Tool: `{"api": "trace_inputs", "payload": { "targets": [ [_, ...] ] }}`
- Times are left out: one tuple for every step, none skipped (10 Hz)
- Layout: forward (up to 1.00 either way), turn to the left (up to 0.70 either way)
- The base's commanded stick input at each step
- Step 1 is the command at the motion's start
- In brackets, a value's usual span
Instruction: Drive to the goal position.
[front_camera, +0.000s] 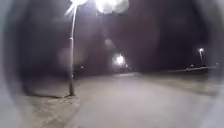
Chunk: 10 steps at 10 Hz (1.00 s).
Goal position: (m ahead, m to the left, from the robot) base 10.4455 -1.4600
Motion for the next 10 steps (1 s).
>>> {"api": "trace_inputs", "payload": {
  "targets": [
    [1.0,0.0],
    [1.0,0.0],
    [1.0,0.0],
    [1.0,0.0],
    [1.0,0.0],
    [1.0,0.0],
    [1.0,0.0],
    [1.0,0.0],
    [1.0,0.0],
    [1.0,0.0]
  ]
}}
